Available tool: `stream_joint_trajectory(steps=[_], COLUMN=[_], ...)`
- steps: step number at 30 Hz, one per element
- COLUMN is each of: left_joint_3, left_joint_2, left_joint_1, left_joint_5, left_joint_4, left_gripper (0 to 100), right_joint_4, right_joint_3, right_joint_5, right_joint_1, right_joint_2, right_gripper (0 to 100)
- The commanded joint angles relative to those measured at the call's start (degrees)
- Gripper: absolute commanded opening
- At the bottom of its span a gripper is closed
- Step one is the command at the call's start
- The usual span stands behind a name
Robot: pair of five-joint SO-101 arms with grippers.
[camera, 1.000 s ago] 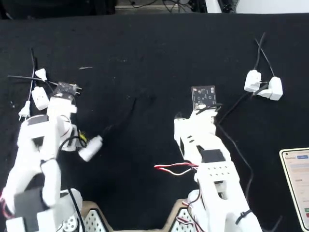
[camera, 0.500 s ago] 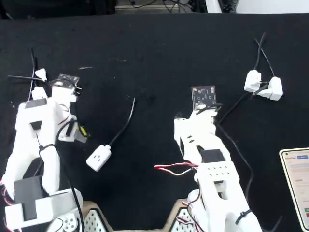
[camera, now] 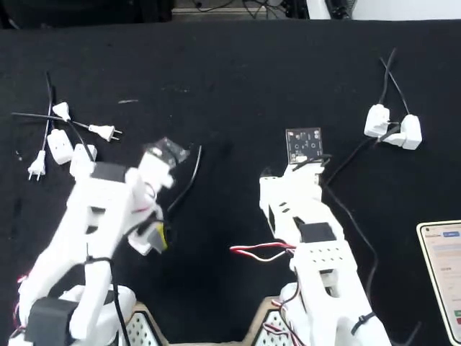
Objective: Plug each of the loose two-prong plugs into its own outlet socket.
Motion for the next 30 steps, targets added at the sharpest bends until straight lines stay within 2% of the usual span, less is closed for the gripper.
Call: stream_joint_trajectory(steps=[1,9,13,18,21,24,30], left_joint_3=[4.1,5.3,5.2,4.7,4.7,4.5,0.0], left_joint_2=[-2.3,-1.8,-1.8,-1.8,-1.8,-2.3,-2.3], left_joint_1=[0.9,-1.3,-4.7,-7.5,-7.7,-5.9,2.3], left_joint_5=[-0.3,-0.7,-0.8,-0.8,-0.8,-0.4,2.4], left_joint_4=[-4.7,-9.1,-12.7,-14.3,-14.2,-11.9,0.9], left_gripper=[28,22,19,8,7,7,7], right_joint_4=[-1.1,-1.2,-1.2,-1.2,-1.2,-1.3,-1.4], right_joint_3=[-4.3,-4.3,-4.3,-4.2,-4.2,-4.1,-4.1], right_joint_5=[-0.1,-0.1,-0.1,-0.1,-0.1,-0.1,-0.1], right_joint_1=[-1.0,-1.1,-1.1,-1.1,-1.1,-1.1,-1.2], right_joint_2=[-1.9,-1.9,-1.9,-1.9,-1.9,-1.9,-1.9], right_gripper=[29.6,29.6,29.6,29.6,29.6,29.6,29.6])
